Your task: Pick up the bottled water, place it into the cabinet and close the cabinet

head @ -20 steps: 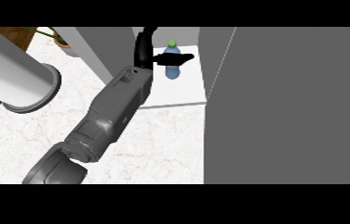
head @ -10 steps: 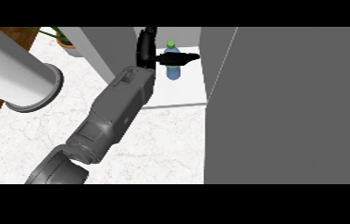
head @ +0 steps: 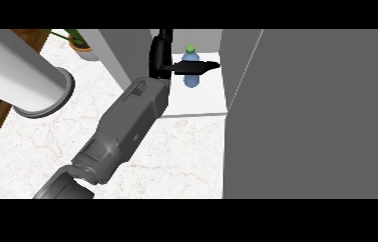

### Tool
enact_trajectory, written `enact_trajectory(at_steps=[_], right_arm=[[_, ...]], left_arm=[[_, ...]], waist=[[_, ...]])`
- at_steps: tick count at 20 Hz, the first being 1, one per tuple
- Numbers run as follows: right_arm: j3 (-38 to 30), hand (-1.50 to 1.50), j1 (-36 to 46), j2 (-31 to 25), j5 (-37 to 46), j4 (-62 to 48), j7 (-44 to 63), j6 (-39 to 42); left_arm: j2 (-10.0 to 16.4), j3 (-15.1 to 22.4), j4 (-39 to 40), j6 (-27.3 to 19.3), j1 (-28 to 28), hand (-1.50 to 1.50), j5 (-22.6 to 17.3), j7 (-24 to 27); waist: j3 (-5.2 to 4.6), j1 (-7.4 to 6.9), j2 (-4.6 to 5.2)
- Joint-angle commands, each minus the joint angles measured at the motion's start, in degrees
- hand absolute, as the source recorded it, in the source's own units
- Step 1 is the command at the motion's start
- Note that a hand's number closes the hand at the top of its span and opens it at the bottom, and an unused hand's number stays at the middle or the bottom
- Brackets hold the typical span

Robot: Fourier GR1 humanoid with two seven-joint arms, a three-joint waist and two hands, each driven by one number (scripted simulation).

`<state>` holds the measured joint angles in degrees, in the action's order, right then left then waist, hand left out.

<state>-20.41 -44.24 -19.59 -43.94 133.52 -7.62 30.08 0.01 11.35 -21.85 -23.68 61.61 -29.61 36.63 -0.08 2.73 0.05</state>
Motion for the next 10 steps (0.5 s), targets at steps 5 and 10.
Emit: enact_trajectory(at_steps=[5,10], right_arm=[[-1.1,-1.50,0.3,-0.3,-1.0,8.3,5.0,-5.3],[-3.3,-1.50,1.0,-1.2,-3.0,7.1,5.1,-5.8]], left_arm=[[0.0,11.2,-14.9,0.6,-12.3,-1.50,-6.8,-1.8],[0.0,18.1,-28.2,-2.0,-23.6,-1.50,-7.2,-2.4]], waist=[[-0.02,-1.79,-0.46],[-0.01,-3.11,-0.64]])
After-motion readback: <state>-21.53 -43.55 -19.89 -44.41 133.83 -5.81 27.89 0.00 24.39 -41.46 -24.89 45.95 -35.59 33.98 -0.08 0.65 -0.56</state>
